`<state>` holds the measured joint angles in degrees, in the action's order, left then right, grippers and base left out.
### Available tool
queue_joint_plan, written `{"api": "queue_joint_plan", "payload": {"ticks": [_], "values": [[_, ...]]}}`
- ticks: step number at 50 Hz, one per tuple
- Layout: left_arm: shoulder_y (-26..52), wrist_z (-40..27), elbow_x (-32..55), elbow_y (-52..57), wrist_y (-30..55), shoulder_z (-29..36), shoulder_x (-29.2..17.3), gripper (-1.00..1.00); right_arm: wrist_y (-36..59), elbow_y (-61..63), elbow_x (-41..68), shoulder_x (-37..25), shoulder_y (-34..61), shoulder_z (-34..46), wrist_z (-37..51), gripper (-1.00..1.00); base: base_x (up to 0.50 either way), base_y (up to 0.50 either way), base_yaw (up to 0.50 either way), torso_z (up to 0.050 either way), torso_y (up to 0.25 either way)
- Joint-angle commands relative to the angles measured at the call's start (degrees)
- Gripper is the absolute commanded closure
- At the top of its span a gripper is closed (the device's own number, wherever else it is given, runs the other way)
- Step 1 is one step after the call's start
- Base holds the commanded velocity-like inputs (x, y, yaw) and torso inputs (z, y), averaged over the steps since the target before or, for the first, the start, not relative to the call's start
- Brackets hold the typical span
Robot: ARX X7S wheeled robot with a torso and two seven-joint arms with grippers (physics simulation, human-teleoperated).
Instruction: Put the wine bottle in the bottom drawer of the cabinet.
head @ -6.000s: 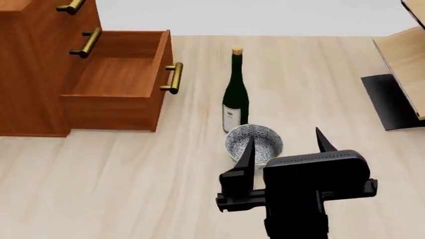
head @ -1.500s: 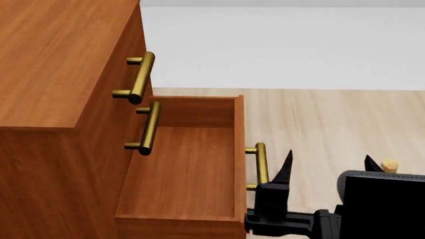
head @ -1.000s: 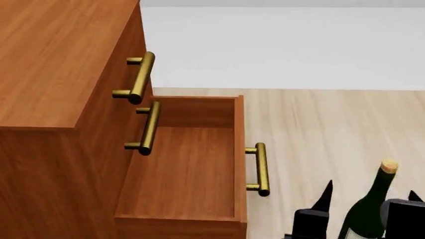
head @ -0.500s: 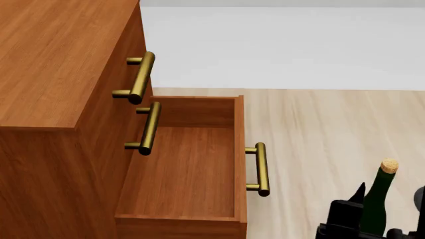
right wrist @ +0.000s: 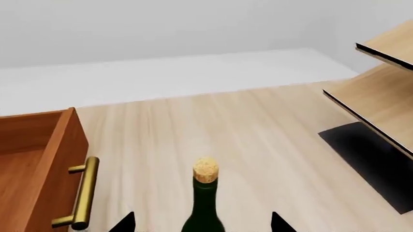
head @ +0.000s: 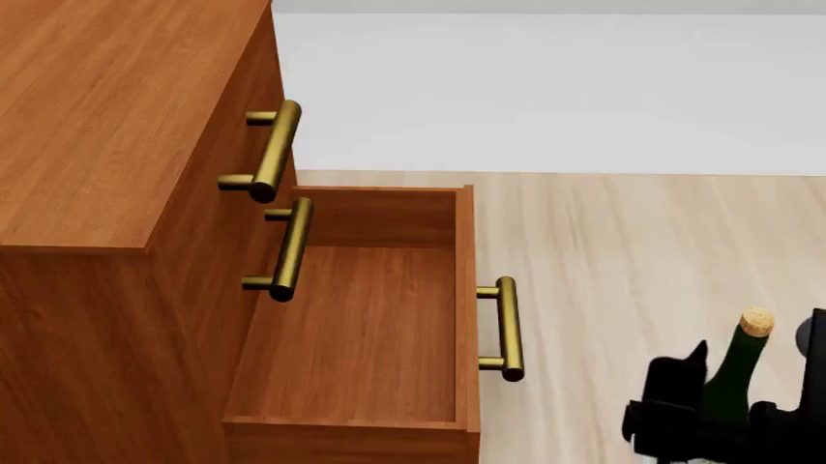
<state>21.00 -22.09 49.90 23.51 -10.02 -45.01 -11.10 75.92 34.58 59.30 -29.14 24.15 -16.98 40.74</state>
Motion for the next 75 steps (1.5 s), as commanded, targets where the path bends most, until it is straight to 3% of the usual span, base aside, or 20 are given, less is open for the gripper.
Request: {"api": "queue_joint_plan", "payload": {"ticks": [1, 41, 74, 75], "values": [[-0.22, 0.02, 0.25, 0.01, -0.31, 0.05, -0.05, -1.00, -1.79, -4.83, -2.12, -0.64, 1.47, 2.98, -1.75, -1.00, 0.00, 0.00, 0.00, 0.000, 0.000], [-0.66, -0.30, 0.22, 0.03, -0.80, 0.83, -0.62, -1.00, -8.80, -21.05, -10.58, -0.92, 6.94, 13.17, -7.69, -1.00, 0.00, 0.00, 0.00, 0.000, 0.000], [-0.96, -0.67, -0.07, 0.13, -1.38, 1.32, -0.93, -1.00, -14.30, -29.91, -14.42, -0.69, 7.90, 16.52, -11.14, -1.00, 0.00, 0.00, 0.00, 0.000, 0.000], [-0.96, -0.64, -0.03, 0.10, -1.39, 1.35, -0.95, -1.00, -14.29, -29.53, -14.39, -0.72, 7.80, 16.57, -11.08, 1.00, 0.00, 0.00, 0.00, 0.000, 0.000]]}}
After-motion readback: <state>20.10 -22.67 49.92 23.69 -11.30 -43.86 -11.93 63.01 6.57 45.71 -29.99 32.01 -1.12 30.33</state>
